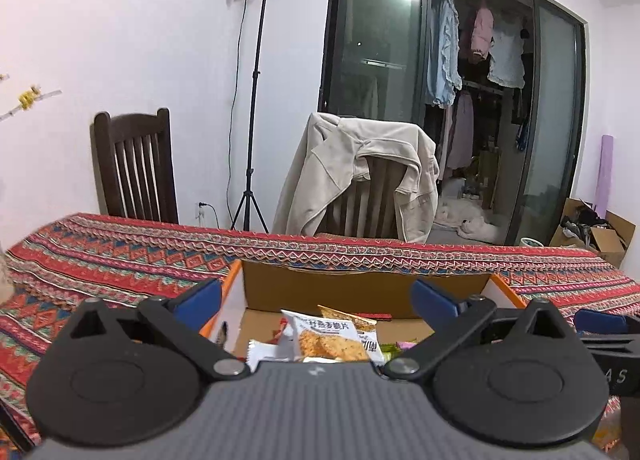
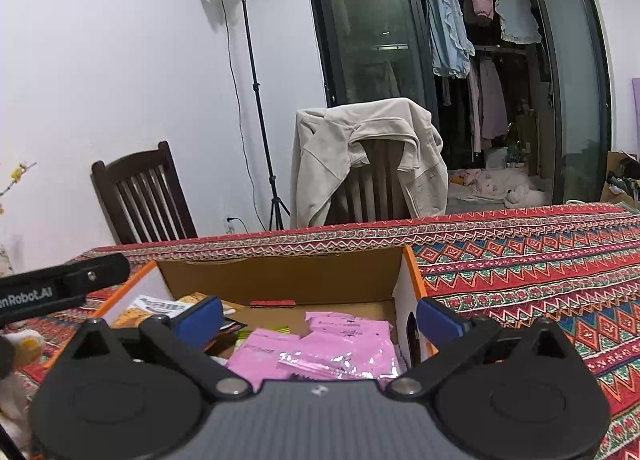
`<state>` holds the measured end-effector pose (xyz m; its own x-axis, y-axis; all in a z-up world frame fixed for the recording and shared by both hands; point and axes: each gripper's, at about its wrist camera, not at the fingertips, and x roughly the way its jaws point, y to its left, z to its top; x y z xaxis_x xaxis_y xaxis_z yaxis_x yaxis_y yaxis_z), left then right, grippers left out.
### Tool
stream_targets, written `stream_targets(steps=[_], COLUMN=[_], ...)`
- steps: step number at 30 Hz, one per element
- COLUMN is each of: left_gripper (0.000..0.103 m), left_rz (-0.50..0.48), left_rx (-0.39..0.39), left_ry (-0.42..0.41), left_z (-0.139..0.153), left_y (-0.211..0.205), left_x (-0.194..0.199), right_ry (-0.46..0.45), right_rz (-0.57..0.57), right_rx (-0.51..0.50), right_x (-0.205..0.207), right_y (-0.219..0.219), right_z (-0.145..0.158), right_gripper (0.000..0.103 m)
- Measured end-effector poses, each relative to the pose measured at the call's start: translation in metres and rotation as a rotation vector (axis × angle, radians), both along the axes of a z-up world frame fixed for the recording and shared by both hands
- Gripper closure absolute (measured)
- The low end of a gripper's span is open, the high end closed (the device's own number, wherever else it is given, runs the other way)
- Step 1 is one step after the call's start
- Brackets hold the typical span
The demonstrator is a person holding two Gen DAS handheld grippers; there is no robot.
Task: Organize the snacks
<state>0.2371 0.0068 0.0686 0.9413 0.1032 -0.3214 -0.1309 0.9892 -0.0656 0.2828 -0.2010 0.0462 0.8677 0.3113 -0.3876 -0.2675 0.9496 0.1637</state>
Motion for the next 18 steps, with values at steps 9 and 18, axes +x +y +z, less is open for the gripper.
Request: stream_targets(steps=[9,18], left_gripper=[0.000,0.000], left_rz=[-0.043,-0.105], left_rx=[-0.014,0.008], left_ry=[-0.017,0.032], left_z=[0.014,-0.023], left_y=[0.009,0.008], left_x=[-0.092,-0.190], right_ry=[-0.022,-0.002], right_rz=[0.022,0.065], right_rx=[0.005,-0.012], right_x=[-0.078,-0.183], right_y=[-0.023,-0.040], right_z=[0.016,-0.009], right_gripper=[0.000,0.000])
